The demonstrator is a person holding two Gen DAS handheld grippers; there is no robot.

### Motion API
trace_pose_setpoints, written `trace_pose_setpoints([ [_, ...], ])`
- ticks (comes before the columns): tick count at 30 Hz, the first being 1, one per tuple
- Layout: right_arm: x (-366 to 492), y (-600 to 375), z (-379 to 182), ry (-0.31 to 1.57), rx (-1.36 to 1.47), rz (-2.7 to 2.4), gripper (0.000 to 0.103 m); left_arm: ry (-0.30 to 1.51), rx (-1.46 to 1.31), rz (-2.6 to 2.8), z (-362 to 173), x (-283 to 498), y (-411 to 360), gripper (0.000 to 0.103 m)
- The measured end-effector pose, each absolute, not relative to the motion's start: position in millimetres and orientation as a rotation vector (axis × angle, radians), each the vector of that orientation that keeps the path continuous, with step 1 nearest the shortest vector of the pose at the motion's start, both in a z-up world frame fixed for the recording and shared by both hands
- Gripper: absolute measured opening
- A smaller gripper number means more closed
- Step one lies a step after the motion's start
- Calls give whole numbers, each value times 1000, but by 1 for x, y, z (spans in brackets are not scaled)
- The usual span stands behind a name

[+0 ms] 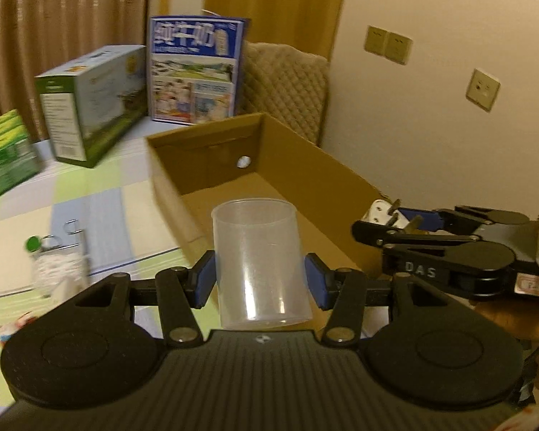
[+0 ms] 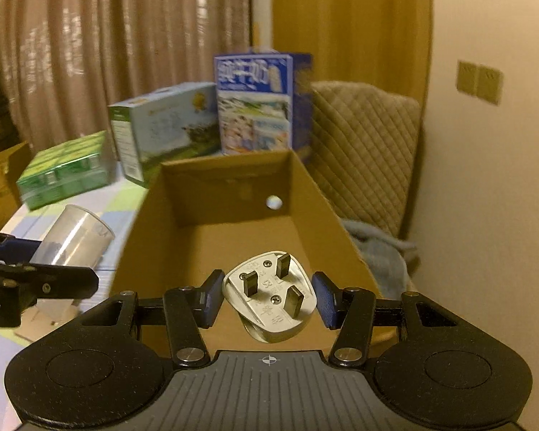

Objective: Organize rigid objects
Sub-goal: 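Carry the plug and cup into the cardboard box and open both tools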

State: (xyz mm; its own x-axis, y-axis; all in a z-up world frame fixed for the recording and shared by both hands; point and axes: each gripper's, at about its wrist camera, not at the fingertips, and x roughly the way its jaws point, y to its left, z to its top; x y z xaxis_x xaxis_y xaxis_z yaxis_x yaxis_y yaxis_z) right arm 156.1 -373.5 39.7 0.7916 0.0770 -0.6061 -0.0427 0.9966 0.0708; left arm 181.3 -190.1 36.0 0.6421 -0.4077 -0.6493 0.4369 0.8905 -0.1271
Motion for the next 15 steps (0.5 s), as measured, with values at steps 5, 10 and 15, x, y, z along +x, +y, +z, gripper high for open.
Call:
trace_pose_setpoints([
  [5,159,-393,29,666,111,55,50,743,71,-500,27,194,-209,48],
  [10,163,-398,23,669,134,50,50,747,85,-502,22,196,-216,48],
  [15,167,-398,19,675,142,56,50,759,89,-497,15,198,-219,48],
])
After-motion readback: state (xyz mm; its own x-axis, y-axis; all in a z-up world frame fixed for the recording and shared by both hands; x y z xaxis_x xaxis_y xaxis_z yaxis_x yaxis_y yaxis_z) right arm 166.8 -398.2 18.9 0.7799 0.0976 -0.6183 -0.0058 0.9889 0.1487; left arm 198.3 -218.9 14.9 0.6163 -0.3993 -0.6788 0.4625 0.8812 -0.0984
